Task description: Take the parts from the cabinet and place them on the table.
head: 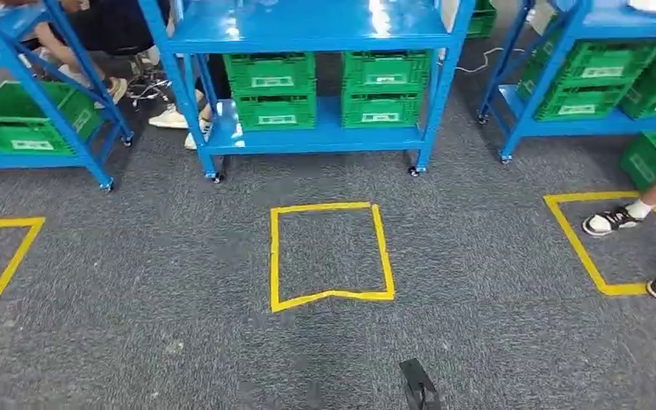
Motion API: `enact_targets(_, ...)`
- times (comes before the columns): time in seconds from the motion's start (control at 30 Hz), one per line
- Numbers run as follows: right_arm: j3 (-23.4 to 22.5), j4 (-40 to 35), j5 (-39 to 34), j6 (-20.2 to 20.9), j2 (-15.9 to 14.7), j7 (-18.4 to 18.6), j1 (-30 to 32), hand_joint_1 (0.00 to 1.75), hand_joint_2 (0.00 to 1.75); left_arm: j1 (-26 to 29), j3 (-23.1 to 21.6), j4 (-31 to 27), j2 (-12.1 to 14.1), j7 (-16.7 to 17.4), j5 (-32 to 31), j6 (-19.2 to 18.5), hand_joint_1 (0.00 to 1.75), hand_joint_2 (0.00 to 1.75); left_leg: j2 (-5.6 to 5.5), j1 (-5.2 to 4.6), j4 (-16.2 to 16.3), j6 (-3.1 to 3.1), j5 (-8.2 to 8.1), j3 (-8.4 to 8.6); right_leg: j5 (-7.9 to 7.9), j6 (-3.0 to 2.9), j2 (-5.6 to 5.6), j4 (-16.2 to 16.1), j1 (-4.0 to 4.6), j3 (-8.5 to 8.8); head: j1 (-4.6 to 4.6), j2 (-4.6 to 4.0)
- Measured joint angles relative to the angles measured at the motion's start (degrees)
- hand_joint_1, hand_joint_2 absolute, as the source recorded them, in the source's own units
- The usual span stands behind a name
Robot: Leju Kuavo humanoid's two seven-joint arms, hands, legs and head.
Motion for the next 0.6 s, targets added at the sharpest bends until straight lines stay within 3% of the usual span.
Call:
enact_targets(0.07,0.39,0.0,0.22,0.17,0.0,0.35,-0.23,0.0,0.0,1.96,1.12,-1.72,0.0,0.07,-1.2,-0.33,1.75,1.75,-1.4,-0.1,-0.24,0.95,0.03,-0.06,-0.23,0.87,-1.38,-0.46,-0.14,0.68,-0.04,0.0)
enact_targets(0.1,0.5,0.0,0.24,0.22,0.02,0.55,-0.33,0.0,0.0,2.59,1.47,-2.4,-0.02,0.11,-1.44,-0.37,1.75,1.75,-1.86,0.43,-0.5,1.36,0.26,0.13,-0.71,1.36,0.45,-0.07,-0.46,0.45,0.09,0.02)
enact_targets(0.13,0.59,0.0,0.39,0.26,0.02,0.68,-0.34,0.0,0.0,2.76,1.95,-3.03,-0.04,0.0,-1.59,-0.39,1.75,1.75,-2.61,0.41,-0.57,1.77,0.33,0.06,-2.45,1.38,4.11,2.22,-0.49,-0.41,0.17,0.0)
enact_targets(0.17,0.63,0.0,0.37,0.26,0.02,0.94,-0.25,0.0,0.0,2.87,2.08,-3.3,-0.15,-0.02,-1.75,-0.44,1.75,1.75,-3.21,0.39,-0.57,2.04,0.36,-0.04,-4.77,1.27,5.61,6.41,-0.51,-2.37,0.37,0.02)
enact_targets(0.23,0.63,0.0,0.37,0.26,0.02,1.01,0.01,0.0,0.0,3.78,2.12,-3.74,-0.22,-0.04,-2.1,-0.66,1.75,1.75,-4.79,0.13,-0.56,2.27,0.36,-0.12,-8.3,1.11,6.41,15.42,-0.18,-6.9,0.44,0.0)
enact_targets(0.27,0.65,0.0,0.37,0.26,0.02,1.03,0.13,0.0,0.0,4.25,2.23,-3.84,-0.24,-0.02,-2.18,-0.72,1.75,1.75,-5.63,-0.02,-0.51,2.31,0.35,-0.15,-8.5,0.97,6.45,17.91,-0.09,-8.47,0.44,0.0)
enact_targets(0.3,0.65,0.0,0.37,0.26,0.02,1.03,0.18,0.0,0.0,4.52,2.32,-3.89,-0.24,-0.02,-2.18,-0.79,1.75,1.75,-6.41,-0.09,-0.44,2.32,0.36,-0.15,-7.28,0.74,6.5,17.4,0.02,-8.6,0.42,0.0)
enact_targets(0.37,0.65,0.0,0.3,0.24,0.02,1.11,0.13,0.0,0.0,4.63,2.54,-4.04,-0.24,-0.04,-2.18,-0.94,1.75,1.75,-8.2,-0.13,-0.2,2.23,0.39,-0.13,-1.79,0.1,7.26,9.05,0.1,-5.21,0.44,0.0)
enact_targets(0.4,0.63,0.0,0.26,0.24,0.02,1.16,0.07,0.0,0.0,4.77,2.73,-4.26,-0.24,-0.11,-2.18,-1.05,1.75,1.75,-8.89,-0.12,-0.02,2.16,0.4,-0.15,0.74,-0.23,8.75,3.89,0.08,-2.88,0.44,0.0)
enact_targets(0.43,0.65,0.0,0.26,0.24,0.0,1.18,0.05,0.0,0.0,5.08,2.97,-4.43,-0.24,-0.22,-2.16,-1.07,1.75,1.75,-9.42,-0.19,0.1,1.91,0.43,-0.28,0.18,-0.48,11.38,1.14,0.04,-1.75,0.35,0.0)
enact_targets(0.5,0.65,0.0,0.3,0.26,0.02,1.53,-0.03,0.0,0.0,5.56,3.09,-4.65,-0.28,-0.31,-2.16,-1.11,1.75,1.75,-10.73,-0.21,-0.05,1.06,0.68,-0.65,0.47,-0.44,9.91,0.68,0.12,-1.73,0.35,0.0)
enact_targets(0.57,0.65,0.0,0.37,0.26,0.02,1.59,-0.13,0.0,0.0,6.33,3.37,-5.09,-0.24,-0.39,-2.16,-1.16,1.75,1.75,-12.0,-0.09,-0.75,0.12,1.29,-0.71,0.8,-1.25,8.75,0.48,0.42,-1.55,0.39,0.0)
enact_targets(0.6,0.65,0.0,0.37,0.28,0.31,1.57,-0.26,0.0,0.0,6.64,3.54,-5.29,-0.07,-0.39,-2.16,-1.16,1.75,1.75,-11.7,-0.08,-0.47,0.02,1.26,-1.13,1.41,-1.82,7.72,-0.43,-0.4,-1.08,0.48,0.0)
